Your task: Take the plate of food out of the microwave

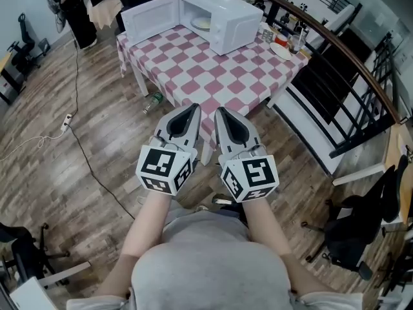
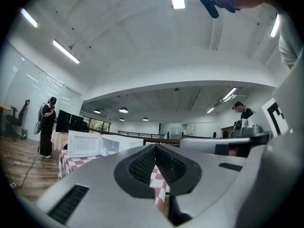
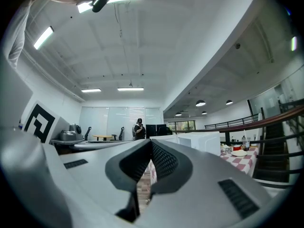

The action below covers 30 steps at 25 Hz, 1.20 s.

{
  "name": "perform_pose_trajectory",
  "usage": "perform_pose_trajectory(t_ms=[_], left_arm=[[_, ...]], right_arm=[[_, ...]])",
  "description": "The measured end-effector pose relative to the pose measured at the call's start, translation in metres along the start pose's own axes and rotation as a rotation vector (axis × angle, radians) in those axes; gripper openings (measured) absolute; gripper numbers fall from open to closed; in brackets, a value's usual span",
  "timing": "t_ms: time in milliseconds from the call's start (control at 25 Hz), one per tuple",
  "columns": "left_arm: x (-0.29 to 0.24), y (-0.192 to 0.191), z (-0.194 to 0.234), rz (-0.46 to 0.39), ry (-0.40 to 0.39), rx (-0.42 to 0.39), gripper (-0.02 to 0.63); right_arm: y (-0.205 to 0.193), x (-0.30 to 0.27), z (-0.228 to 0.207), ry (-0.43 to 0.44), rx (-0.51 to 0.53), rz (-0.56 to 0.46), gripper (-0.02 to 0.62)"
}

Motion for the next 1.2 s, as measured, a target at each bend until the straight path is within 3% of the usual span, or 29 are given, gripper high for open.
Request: perform_pose_trajectory(t_ms=[400,1200], left_arm=[[-0.009,0.019,0.067,0.028,-0.02,0.014,0.003],[-0.039,0.057,0.2,0.071,-0.136,0.015,0.003]], right_arm=[[-0.003,-0.061,0.019,-0.066,-0.003,0.025,0.026],[-0.015,-0.191,0.065,-0.178,0.002,0.068,0.026]])
Point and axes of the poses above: the fingertips, and each gripper's own axes: x backward along the fingers, z to its left, y out of its top, the point moved 4 cm from there along x, backward along the fingers, and after that the axes turned 12 degrees about x, right-handed, at the moved point
